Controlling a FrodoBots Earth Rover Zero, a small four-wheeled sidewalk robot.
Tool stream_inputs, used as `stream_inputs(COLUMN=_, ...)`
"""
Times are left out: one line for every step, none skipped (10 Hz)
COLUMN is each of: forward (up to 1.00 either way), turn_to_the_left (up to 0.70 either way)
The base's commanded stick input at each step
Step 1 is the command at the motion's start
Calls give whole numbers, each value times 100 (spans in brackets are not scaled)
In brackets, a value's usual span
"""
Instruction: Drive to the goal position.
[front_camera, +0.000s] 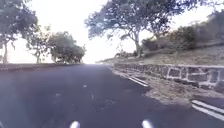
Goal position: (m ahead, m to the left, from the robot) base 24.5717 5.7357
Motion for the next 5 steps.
stream_inputs(forward=70, turn_to_the_left=0)
stream_inputs(forward=70, turn_to_the_left=0)
stream_inputs(forward=70, turn_to_the_left=0)
stream_inputs(forward=70, turn_to_the_left=0)
stream_inputs(forward=70, turn_to_the_left=0)
